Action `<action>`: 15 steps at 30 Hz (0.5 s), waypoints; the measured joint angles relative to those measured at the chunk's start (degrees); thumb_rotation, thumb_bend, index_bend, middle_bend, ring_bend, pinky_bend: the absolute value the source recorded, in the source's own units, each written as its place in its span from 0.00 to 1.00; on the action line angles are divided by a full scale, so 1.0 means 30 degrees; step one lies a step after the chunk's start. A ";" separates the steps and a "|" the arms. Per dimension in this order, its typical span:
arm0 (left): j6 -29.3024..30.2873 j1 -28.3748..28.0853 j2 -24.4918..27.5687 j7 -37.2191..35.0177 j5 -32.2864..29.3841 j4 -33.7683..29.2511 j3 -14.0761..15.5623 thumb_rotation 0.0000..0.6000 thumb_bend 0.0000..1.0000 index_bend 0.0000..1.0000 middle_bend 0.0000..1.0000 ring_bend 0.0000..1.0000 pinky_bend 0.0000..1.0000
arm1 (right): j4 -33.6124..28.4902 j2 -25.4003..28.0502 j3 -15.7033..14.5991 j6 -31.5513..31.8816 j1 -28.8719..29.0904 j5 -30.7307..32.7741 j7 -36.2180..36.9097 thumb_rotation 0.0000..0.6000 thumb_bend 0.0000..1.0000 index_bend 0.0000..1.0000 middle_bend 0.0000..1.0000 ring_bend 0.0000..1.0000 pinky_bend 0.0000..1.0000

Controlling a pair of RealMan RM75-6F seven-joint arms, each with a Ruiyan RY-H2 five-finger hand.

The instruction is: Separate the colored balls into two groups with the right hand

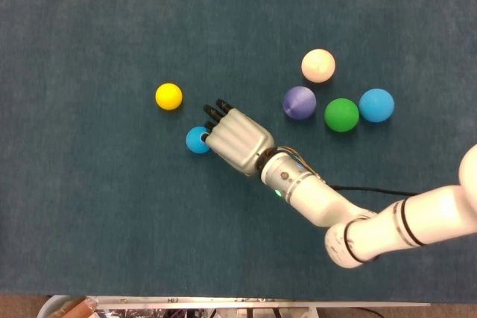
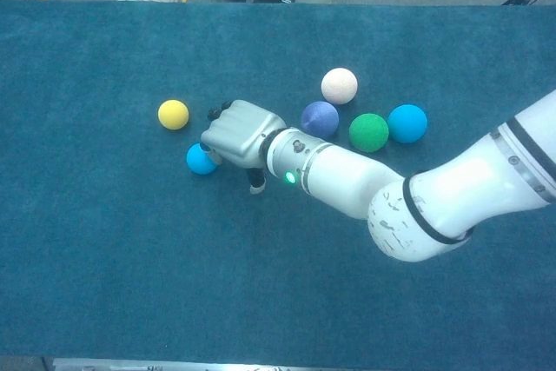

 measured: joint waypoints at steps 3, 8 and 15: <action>0.0005 0.0006 0.0007 -0.0005 -0.0013 -0.0004 -0.0007 1.00 0.44 0.32 0.21 0.21 0.18 | 0.0321 -0.0298 0.0260 0.0074 0.0120 0.0199 -0.0051 1.00 0.07 0.32 0.32 0.08 0.12; 0.0094 0.0043 0.0009 -0.0023 0.0016 0.0028 -0.0012 1.00 0.44 0.32 0.21 0.21 0.18 | 0.0683 -0.0602 0.0506 0.0570 0.0129 0.0340 -0.0156 1.00 0.07 0.32 0.32 0.08 0.12; 0.0199 0.0074 0.0045 0.0009 0.0075 -0.0035 -0.0029 1.00 0.44 0.32 0.21 0.21 0.18 | 0.0615 -0.0403 0.0814 0.1178 -0.0330 -0.0325 0.0370 1.00 0.07 0.32 0.32 0.08 0.12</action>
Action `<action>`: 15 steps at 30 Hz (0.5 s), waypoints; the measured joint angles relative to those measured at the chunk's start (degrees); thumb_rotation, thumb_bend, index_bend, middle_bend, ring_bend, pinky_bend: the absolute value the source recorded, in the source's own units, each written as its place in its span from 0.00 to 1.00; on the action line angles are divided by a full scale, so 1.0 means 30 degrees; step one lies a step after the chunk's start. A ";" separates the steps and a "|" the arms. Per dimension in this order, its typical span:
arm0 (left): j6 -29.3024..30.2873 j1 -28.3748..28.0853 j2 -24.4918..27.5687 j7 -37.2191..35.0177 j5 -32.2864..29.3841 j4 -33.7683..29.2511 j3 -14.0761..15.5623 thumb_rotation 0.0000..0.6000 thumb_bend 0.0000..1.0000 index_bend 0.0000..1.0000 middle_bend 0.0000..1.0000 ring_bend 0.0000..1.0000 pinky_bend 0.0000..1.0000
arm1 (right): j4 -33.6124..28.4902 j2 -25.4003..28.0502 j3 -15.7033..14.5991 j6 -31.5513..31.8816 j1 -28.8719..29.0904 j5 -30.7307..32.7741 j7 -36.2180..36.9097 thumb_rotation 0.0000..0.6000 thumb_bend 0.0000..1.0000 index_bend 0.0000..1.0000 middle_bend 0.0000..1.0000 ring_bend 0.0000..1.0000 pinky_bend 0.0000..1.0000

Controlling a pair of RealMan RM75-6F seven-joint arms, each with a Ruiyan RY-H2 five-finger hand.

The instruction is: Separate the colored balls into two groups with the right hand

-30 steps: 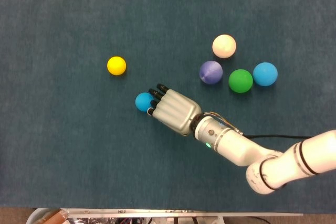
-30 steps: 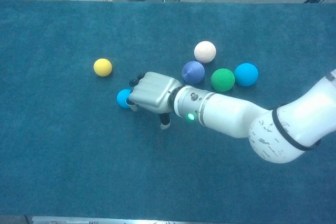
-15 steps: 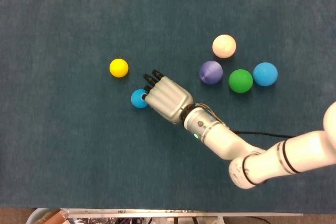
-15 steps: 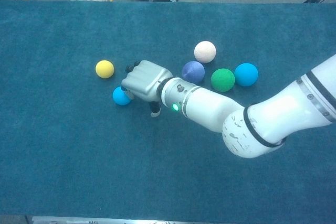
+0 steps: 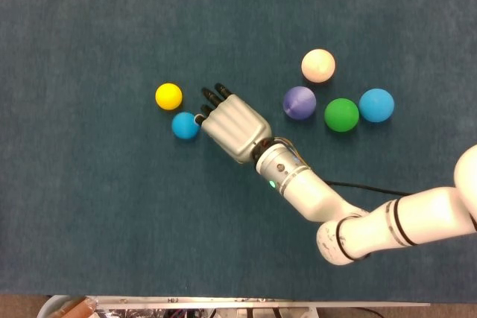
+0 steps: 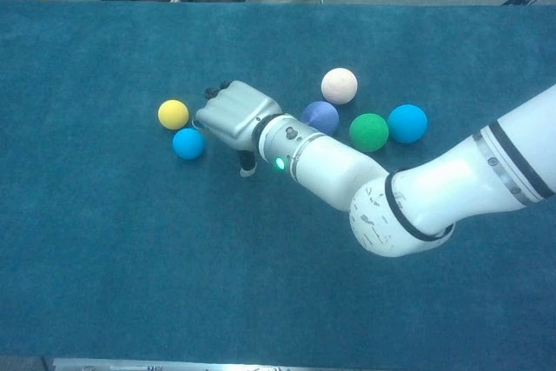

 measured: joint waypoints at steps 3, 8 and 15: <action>0.0015 -0.0010 0.0016 0.0047 0.0085 -0.0060 0.0017 1.00 0.44 0.32 0.21 0.21 0.18 | -0.0301 0.0315 0.0111 0.0217 -0.0250 -0.0358 0.0273 1.00 0.07 0.32 0.32 0.08 0.12; 0.0098 0.0011 0.0088 0.0109 0.0105 -0.0143 0.0005 1.00 0.44 0.32 0.21 0.21 0.18 | -0.1030 0.1126 0.0250 0.0471 -0.0629 -0.0696 0.0620 1.00 0.07 0.32 0.32 0.08 0.12; -0.0011 -0.0162 0.0135 0.0117 0.0047 -0.0158 -0.0148 1.00 0.44 0.32 0.21 0.21 0.18 | -0.2850 0.3336 0.0282 0.1121 -0.1634 -0.1361 0.1490 1.00 0.07 0.32 0.32 0.08 0.12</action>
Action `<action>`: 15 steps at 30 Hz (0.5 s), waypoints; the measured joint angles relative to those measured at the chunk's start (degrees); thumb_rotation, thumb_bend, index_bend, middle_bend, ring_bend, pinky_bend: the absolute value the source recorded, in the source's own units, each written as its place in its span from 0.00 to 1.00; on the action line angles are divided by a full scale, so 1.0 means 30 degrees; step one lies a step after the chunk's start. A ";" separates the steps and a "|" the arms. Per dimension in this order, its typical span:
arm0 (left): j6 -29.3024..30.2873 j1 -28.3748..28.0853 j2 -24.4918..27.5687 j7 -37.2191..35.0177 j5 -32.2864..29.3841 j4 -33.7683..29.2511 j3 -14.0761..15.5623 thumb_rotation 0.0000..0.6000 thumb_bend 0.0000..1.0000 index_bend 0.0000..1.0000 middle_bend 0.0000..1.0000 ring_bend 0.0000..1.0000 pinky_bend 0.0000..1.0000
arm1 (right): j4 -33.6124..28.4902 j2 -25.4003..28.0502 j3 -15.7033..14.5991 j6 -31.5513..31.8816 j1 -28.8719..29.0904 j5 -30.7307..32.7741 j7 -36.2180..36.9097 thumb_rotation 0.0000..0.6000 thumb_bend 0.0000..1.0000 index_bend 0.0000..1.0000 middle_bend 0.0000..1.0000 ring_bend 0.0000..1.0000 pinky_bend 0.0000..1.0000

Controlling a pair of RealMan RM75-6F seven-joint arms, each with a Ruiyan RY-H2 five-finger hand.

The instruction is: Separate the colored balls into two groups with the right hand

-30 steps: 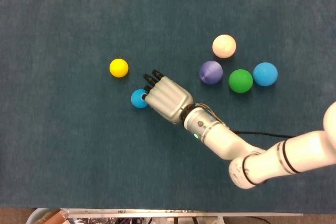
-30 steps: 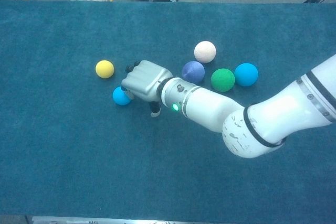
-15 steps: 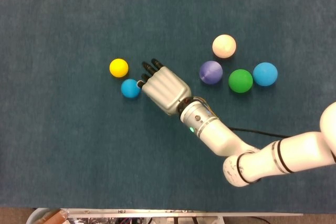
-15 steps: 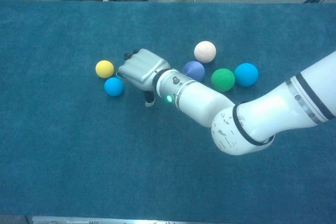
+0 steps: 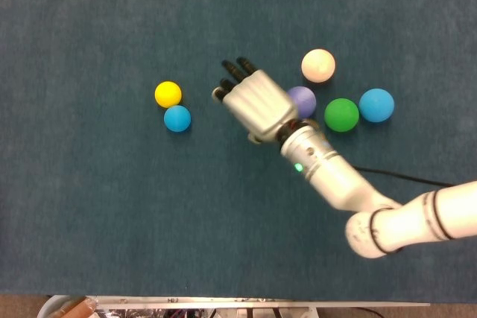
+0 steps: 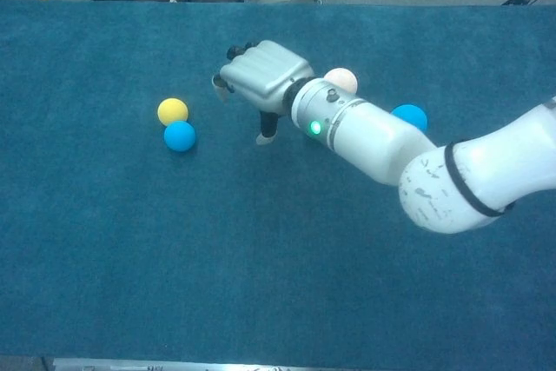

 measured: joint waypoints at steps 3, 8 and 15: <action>-0.0068 -0.0158 -0.0017 0.0012 -0.0052 0.0016 -0.0161 1.00 0.44 0.32 0.21 0.21 0.18 | -0.1053 0.1282 -0.0142 0.0500 -0.0657 -0.0418 0.0441 1.00 0.07 0.32 0.32 0.08 0.12; -0.0302 -0.0536 -0.0120 0.0112 -0.0214 0.0010 -0.0508 1.00 0.44 0.32 0.21 0.21 0.18 | -0.2847 0.3668 -0.0602 0.1583 -0.2097 -0.1371 0.1410 1.00 0.07 0.32 0.32 0.08 0.12; -0.1007 -0.1187 -0.0315 0.0373 -0.0694 -0.0115 -0.1011 1.00 0.44 0.31 0.21 0.21 0.18 | -0.5138 0.7330 -0.1904 0.3875 -0.5175 -0.4063 0.3585 1.00 0.07 0.32 0.32 0.08 0.12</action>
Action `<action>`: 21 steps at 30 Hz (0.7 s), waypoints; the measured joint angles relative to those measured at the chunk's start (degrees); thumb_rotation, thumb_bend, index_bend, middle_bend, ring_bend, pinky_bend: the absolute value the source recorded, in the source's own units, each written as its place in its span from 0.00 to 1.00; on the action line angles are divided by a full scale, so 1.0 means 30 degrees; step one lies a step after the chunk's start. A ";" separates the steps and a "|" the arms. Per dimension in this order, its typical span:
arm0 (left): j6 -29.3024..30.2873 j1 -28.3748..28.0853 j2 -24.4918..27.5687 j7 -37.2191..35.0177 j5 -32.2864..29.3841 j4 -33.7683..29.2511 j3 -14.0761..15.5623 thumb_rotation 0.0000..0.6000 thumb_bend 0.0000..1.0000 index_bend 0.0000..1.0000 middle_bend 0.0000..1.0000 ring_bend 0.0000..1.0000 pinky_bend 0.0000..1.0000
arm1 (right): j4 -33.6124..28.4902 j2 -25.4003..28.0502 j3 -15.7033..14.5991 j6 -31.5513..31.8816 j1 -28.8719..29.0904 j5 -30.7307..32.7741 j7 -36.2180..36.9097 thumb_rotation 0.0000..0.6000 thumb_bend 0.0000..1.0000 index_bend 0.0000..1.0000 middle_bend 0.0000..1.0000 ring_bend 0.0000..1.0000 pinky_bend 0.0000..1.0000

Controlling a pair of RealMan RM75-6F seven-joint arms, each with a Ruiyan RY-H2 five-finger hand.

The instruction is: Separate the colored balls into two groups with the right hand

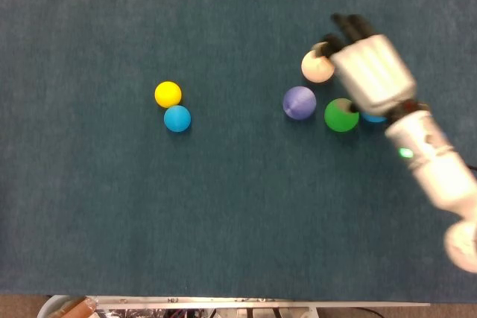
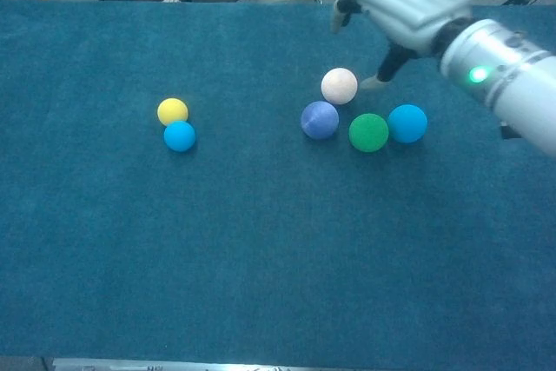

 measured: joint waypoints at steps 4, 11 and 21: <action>-0.0489 -0.0541 -0.0154 0.0329 -0.0126 -0.0265 -0.0294 1.00 0.44 0.31 0.21 0.21 0.18 | -0.0878 0.1520 -0.1005 0.1441 -0.1898 -0.2035 0.1164 1.00 0.07 0.32 0.32 0.08 0.12; -0.0750 -0.1129 -0.0280 0.0840 -0.0425 -0.0836 -0.0876 1.00 0.44 0.31 0.21 0.21 0.16 | -0.1241 0.2917 -0.2485 0.4330 -0.5438 -0.4879 0.3131 1.00 0.08 0.32 0.32 0.08 0.12; -0.0498 -0.1325 -0.0894 0.1791 -0.0900 -0.1189 -0.1287 1.00 0.44 0.29 0.18 0.17 0.13 | -0.0531 0.3924 -0.4078 0.8320 -1.0865 -0.7450 0.5753 1.00 0.08 0.32 0.32 0.08 0.12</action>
